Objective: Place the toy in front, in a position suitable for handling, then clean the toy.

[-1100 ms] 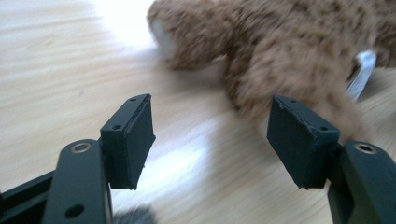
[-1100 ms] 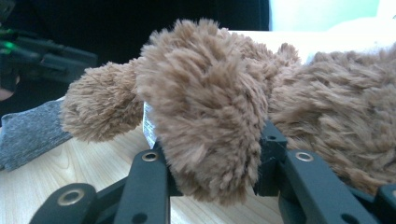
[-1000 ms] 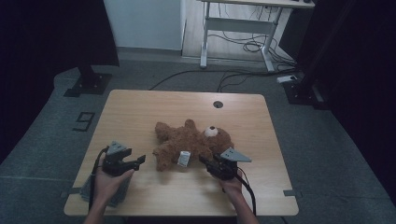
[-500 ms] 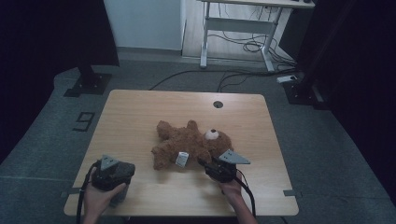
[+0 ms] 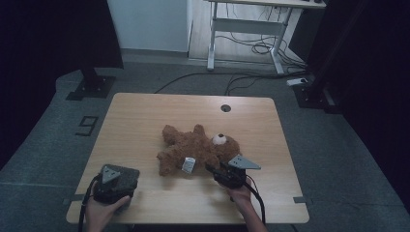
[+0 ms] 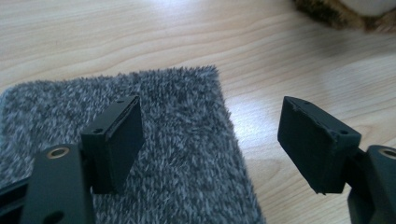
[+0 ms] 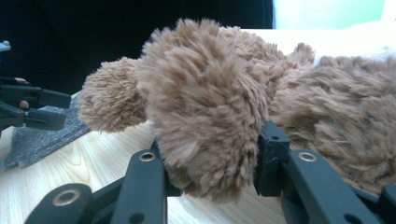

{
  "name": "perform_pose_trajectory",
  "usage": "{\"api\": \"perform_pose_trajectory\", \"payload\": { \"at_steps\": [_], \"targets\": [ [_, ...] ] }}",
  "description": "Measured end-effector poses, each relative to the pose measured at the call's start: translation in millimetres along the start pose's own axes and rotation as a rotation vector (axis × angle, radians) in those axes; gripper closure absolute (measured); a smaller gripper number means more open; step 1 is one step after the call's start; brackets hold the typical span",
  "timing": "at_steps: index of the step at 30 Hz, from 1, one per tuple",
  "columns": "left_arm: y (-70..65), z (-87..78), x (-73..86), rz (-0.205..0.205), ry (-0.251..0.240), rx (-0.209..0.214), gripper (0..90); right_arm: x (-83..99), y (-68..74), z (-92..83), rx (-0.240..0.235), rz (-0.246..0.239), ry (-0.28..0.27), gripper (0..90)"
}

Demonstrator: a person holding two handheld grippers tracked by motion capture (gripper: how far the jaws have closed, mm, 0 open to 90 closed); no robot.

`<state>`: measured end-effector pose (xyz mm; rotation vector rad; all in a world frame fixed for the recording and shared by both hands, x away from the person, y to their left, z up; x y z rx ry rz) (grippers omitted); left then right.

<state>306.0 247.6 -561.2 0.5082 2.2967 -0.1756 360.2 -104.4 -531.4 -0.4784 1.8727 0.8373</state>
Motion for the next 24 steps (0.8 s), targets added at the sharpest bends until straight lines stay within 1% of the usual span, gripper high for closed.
{"api": "perform_pose_trajectory", "payload": {
  "at_steps": [2, 7, 9, 14, 15, 17, 19, 20, 21, 22, 24],
  "targets": [
    [0.5, 0.2, 0.5, -0.003, 0.001, -0.002, 21.7, -0.2, -0.5, -0.5, -0.006, 0.014, 0.001, 62.4],
    [1.3, 2.1, 2.2, 0.0, 0.013, -0.008, 20.4, 0.2, -1.0, -0.9, -0.008, 0.014, 0.001, 62.3],
    [1.6, 4.5, 4.2, 0.009, 0.029, -0.022, 19.3, 0.0, -1.3, -0.8, -0.008, 0.013, 0.001, 62.3],
    [3.9, 11.0, 9.2, 0.001, 0.057, -0.03, 19.2, -0.1, -1.6, -1.0, -0.007, 0.011, 0.0, 62.2],
    [5.1, 16.5, 13.7, 0.009, 0.087, -0.039, 19.2, -0.1, -1.6, -1.0, -0.007, 0.011, 0.0, 62.2],
    [4.0, 19.6, 15.2, 0.025, 0.087, -0.067, 19.5, 0.0, -1.5, -1.0, -0.007, 0.01, 0.0, 62.0],
    [3.6, 19.6, 14.7, 0.022, 0.088, -0.073, 21.6, 0.1, -1.5, -0.9, -0.007, 0.01, 0.0, 62.0],
    [4.0, 19.8, 14.5, 0.014, 0.082, -0.08, 24.0, 0.3, -1.5, -1.0, -0.007, 0.009, 0.0, 62.0],
    [4.7, 19.7, 14.6, 0.007, 0.074, -0.087, 24.0, 0.3, -1.5, -1.0, -0.007, 0.009, 0.0, 62.0],
    [6.8, 19.1, 14.9, 0.001, 0.057, -0.096, 30.8, 0.7, -1.3, -1.3, -0.007, 0.009, 0.002, 61.9],
    [7.5, 18.1, 15.1, 0.004, 0.053, -0.097, 36.3, 1.1, -1.4, -1.4, -0.005, 0.007, 0.002, 61.8]
  ]
}}
Point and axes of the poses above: each handheld gripper's, and its own axes: z roughly forward along the jaws, x roughly out of its underside, y roughly to its left, the point moved 6 cm from there along z, roughly forward along the jaws, and after that the axes turned 6 degrees about z, right-handed, at the moved point
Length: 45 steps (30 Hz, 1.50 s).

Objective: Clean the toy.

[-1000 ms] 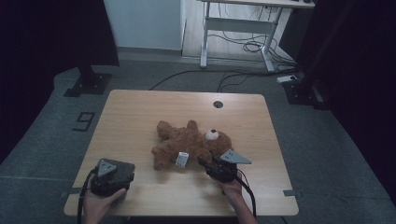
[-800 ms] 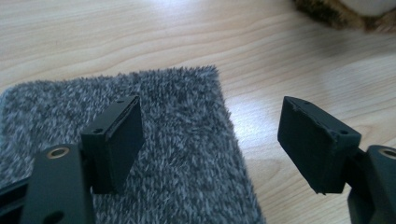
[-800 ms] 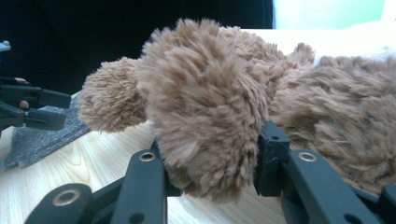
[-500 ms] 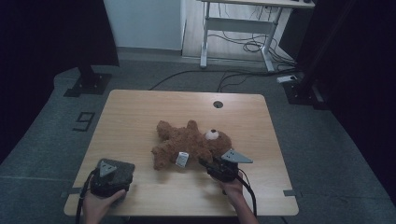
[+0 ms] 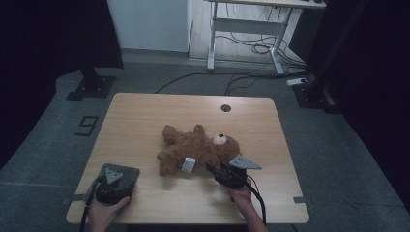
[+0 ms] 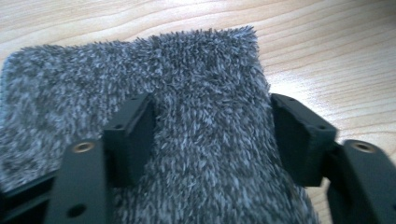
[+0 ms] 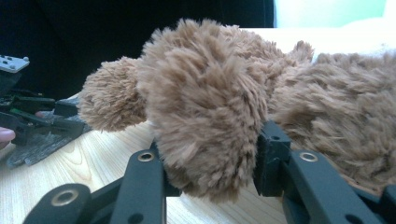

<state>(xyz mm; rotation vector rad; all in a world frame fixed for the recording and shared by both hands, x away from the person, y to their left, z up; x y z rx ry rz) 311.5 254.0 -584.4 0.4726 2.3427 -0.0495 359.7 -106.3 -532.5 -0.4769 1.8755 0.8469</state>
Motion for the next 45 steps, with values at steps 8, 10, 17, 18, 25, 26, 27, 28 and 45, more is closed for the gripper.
{"api": "perform_pose_trajectory", "payload": {
  "at_steps": [8, 10, 17, 18, 25, 26, 27, 28, 45],
  "targets": [
    [0.7, -3.6, 0.5, 0.026, -0.003, -0.032, 71.1, -0.7, -0.8, 0.1, 0.004, 0.001, -0.002, 61.7],
    [0.8, -3.7, 0.3, 0.025, -0.006, -0.027, 73.4, -0.7, -0.8, 0.1, 0.003, 0.001, -0.002, 61.7],
    [-1.7, -9.0, -5.5, -0.028, -0.084, 0.066, 75.8, -0.4, -2.9, -0.6, -0.002, -0.002, 0.002, 61.9],
    [-1.7, -9.0, -5.5, -0.028, -0.084, 0.066, 75.8, -0.4, -2.9, -0.6, -0.002, -0.002, 0.002, 61.9],
    [-7.3, -24.0, -17.8, -0.064, -0.195, 0.124, 76.2, -1.3, -4.0, 0.1, -0.002, -0.004, 0.002, 62.9],
    [-7.3, -24.0, -17.8, -0.064, -0.195, 0.124, 76.2, -1.8, -4.0, -0.1, 0.0, -0.01, 0.005, 63.1],
    [-9.5, -25.1, -21.1, -0.078, -0.215, 0.144, 76.2, -2.1, -4.0, -0.2, 0.001, -0.011, 0.007, 63.2],
    [-9.5, -25.1, -21.1, -0.078, -0.215, 0.144, 76.2, -2.1, -4.0, -0.2, 0.001, -0.011, 0.007, 63.2],
    [-44.0, -32.3, -69.2, -0.04, -0.282, 0.237, 76.0, -0.5, -6.8, -1.3, -0.028, 0.003, 0.017, 64.5]
  ]
}}
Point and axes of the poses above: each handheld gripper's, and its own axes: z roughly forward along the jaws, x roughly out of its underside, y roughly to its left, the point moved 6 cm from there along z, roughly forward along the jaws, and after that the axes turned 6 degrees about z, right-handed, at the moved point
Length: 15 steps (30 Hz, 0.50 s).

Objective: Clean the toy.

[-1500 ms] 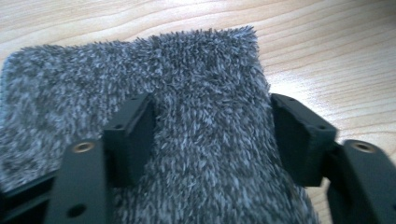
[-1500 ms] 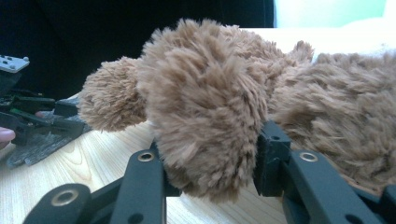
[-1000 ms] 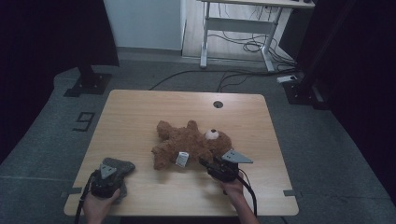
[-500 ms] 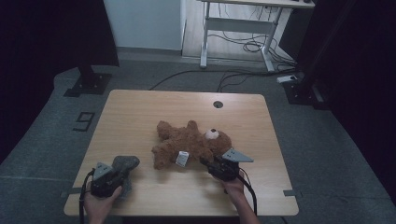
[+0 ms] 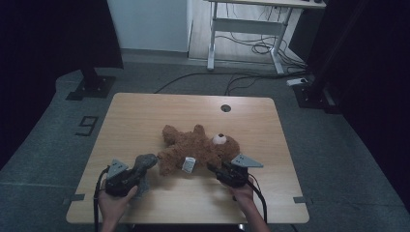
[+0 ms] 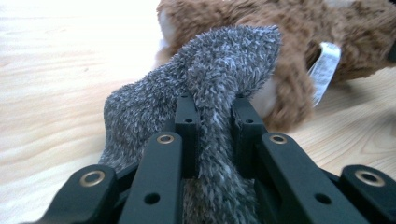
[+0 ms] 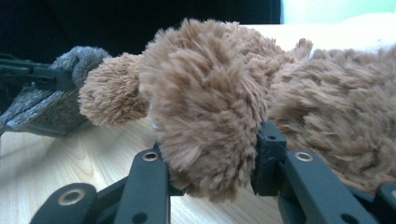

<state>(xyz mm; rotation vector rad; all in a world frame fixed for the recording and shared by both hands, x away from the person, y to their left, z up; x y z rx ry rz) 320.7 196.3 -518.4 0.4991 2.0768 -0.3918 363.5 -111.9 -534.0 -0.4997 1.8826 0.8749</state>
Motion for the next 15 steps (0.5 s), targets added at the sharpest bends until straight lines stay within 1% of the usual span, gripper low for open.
{"api": "perform_pose_trajectory", "payload": {
  "at_steps": [1, 3, 5, 6, 7, 8, 10, 11, 13, 14, 15],
  "targets": [
    [-5.1, 4.6, -4.3, 0.004, -0.002, 0.015, 75.9, 0.1, -0.6, -0.3, -0.005, 0.005, 0.0, 64.5],
    [-10.3, 9.5, -8.6, 0.011, 0.002, 0.025, 75.9, -0.1, -0.7, -0.1, -0.006, 0.004, 0.0, 64.5],
    [-14.7, 13.6, -13.8, 0.025, 0.007, 0.027, 75.9, -0.6, -1.2, 0.0, -0.008, 0.006, 0.001, 64.5],
    [-14.7, 13.6, -13.8, 0.025, 0.007, 0.027, 75.9, -0.8, -1.6, 0.0, -0.008, 0.007, 0.001, 64.5],
    [-16.8, 15.0, -16.9, 0.031, 0.007, 0.027, 75.9, -1.0, -2.0, 0.0, -0.009, 0.011, 0.001, 64.5],
    [-20.5, 16.7, -23.7, 0.044, 0.005, 0.029, 75.9, -1.1, -2.2, 0.0, -0.009, 0.014, 0.001, 64.5],
    [-23.7, 16.1, -30.9, 0.053, -0.005, 0.03, 76.0, -1.3, -2.4, 0.1, -0.011, 0.017, 0.0, 64.5],
    [-23.7, 16.1, -30.9, 0.053, -0.005, 0.03, 76.0, -1.3, -2.4, 0.3, -0.011, 0.018, 0.0, 64.5],
    [-26.4, 14.3, -38.4, 0.059, -0.021, 0.033, 76.0, -1.5, -2.5, 0.4, -0.012, 0.017, 0.0, 64.5],
    [-29.0, 13.3, -45.3, 0.064, -0.03, 0.04, 76.0, -1.6, -2.6, 0.4, -0.013, 0.02, 0.0, 64.5],
    [-30.5, 13.7, -48.3, 0.066, -0.031, 0.047, 76.0, -1.6, -2.6, 0.4, -0.014, 0.022, 0.0, 64.5]
  ]
}}
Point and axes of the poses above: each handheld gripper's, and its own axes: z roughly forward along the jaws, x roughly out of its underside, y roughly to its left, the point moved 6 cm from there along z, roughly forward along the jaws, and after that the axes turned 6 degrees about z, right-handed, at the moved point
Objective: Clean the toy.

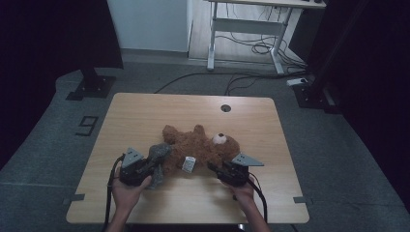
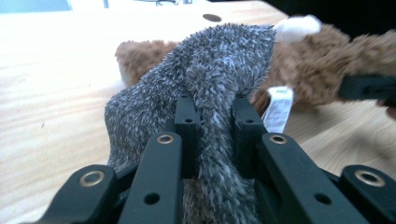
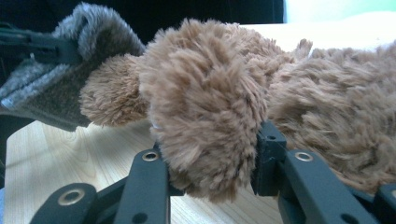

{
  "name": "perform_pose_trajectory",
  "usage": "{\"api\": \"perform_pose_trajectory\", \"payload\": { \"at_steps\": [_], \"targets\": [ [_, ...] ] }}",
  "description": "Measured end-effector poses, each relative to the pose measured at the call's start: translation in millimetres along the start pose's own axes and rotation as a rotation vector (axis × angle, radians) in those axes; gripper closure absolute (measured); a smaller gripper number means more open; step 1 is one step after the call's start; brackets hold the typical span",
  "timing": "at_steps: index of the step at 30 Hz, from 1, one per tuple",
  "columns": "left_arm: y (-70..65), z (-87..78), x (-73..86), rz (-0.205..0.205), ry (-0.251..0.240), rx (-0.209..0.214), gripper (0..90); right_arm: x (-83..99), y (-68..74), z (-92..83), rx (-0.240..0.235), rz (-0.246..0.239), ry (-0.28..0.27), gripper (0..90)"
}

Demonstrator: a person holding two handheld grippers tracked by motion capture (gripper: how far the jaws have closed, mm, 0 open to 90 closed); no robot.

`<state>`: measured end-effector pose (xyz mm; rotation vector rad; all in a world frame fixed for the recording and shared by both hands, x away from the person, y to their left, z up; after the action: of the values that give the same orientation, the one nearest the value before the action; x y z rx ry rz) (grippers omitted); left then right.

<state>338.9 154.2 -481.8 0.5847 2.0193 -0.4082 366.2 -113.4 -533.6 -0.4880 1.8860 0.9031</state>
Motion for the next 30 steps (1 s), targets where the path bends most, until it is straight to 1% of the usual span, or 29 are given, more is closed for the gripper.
{"api": "perform_pose_trajectory", "payload": {
  "at_steps": [1, 3, 5, 7, 8, 9, 10, 12, 13, 14, 17, 18, 19, 20, 21, 22, 23, 24, 26, 27, 28, 29, 30],
  "targets": [
    [0.0, 0.0, 0.0, 0.0, 0.0, 0.0, 76.0, 0.0, 0.0, 0.0, 0.0, 0.0, 0.0, 64.5],
    [-2.5, 2.6, -5.4, 0.007, 0.004, 0.019, 76.0, 0.0, 0.1, 0.1, 0.0, 0.001, -0.001, 64.5],
    [-5.1, 6.4, -13.4, 0.021, 0.008, 0.027, 75.9, -0.4, -0.4, 0.4, -0.002, 0.004, -0.003, 64.5],
    [-7.8, 9.6, -19.6, 0.026, 0.006, 0.037, 75.9, -0.9, -0.8, 0.7, -0.003, 0.006, -0.005, 64.5],
    [-7.8, 9.6, -19.6, 0.026, 0.006, 0.037, 75.9, -0.9, -0.8, 0.7, -0.003, 0.006, -0.005, 64.5],
    [-12.2, 14.1, -25.4, 0.034, 0.006, 0.046, 75.9, -1.2, -1.2, 0.8, -0.004, 0.008, -0.006, 64.5],
    [-12.2, 14.1, -25.4, 0.034, 0.006, 0.046, 76.0, -1.2, -1.2, 0.8, -0.004, 0.008, -0.006, 64.5],
    [-20.5, 22.6, -32.1, 0.051, 0.009, 0.059, 75.9, -1.3, -1.1, 1.2, -0.005, 0.011, -0.008, 64.5],
    [-23.8, 25.5, -33.5, 0.057, 0.012, 0.064, 76.0, -1.3, -1.1, 1.2, -0.005, 0.011, -0.008, 64.5],
    [-23.8, 25.5, -33.5, 0.057, 0.012, 0.064, 76.0, -1.4, -1.1, 1.2, -0.004, 0.012, -0.008, 64.5],
    [-35.0, 35.8, -37.6, 0.077, 0.026, 0.083, 76.0, -1.4, -1.4, 1.1, -0.005, 0.013, -0.008, 64.5],
    [-43.2, 43.7, -40.4, 0.087, 0.032, 0.106, 76.0, -1.2, -1.5, 0.8, -0.005, 0.022, -0.009, 64.5],
    [-47.7, 48.3, -41.4, 0.092, 0.035, 0.116, 76.0, -0.9, -1.2, 0.6, -0.005, 0.027, -0.009, 64.5],
    [-47.7, 48.3, -41.4, 0.092, 0.035, 0.116, 76.0, -0.5, -1.2, 0.8, -0.005, 0.03, -0.012, 64.4],
    [-55.8, 58.5, -41.1, 0.104, 0.051, 0.135, 76.0, -0.4, -1.0, 1.1, -0.006, 0.033, -0.016, 64.5],
    [-55.8, 58.5, -41.1, 0.104, 0.051, 0.135, 76.0, -0.4, -1.0, 1.1, -0.006, 0.033, -0.016, 64.5],
    [-58.8, 64.8, -39.3, 0.106, 0.062, 0.141, 76.0, -0.1, -1.0, 0.9, -0.005, 0.033, -0.015, 64.5],
    [-63.3, 78.5, -31.3, 0.117, 0.107, 0.149, 76.0, 0.8, -0.7, 0.4, -0.002, 0.04, -0.017, 64.5],
    [-65.0, 88.6, -21.5, 0.127, 0.137, 0.15, 76.1, 1.9, -0.2, -0.2, 0.0, 0.044, -0.019, 64.5],
    [-65.0, 88.6, -21.5, 0.127, 0.137, 0.15, 76.2, 2.2, 0.0, -0.5, 0.003, 0.039, -0.018, 64.6],
    [-64.3, 89.9, -15.9, 0.125, 0.131, 0.154, 76.3, 2.3, 0.4, -1.1, 0.009, 0.038, -0.018, 64.9],
    [-64.3, 89.9, -15.9, 0.125, 0.131, 0.154, 76.3, 2.3, 0.2, -1.6, 0.012, 0.035, -0.018, 65.2],
    [-61.9, 87.2, -13.1, 0.116, 0.125, 0.159, 76.4, 2.4, -0.1, -1.9, 0.012, 0.036, -0.019, 65.5]
  ]
}}
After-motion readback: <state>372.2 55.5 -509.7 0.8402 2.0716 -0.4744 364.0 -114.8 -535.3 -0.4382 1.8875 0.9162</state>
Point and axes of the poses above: each handheld gripper's, and its own axes: z roughly forward along the jaws, x roughly out of its underside, y roughly to its left, the point moved 6 cm from there along z, roughly forward along the jaws, and after that the axes turned 6 degrees about z, right-handed, at the moved point
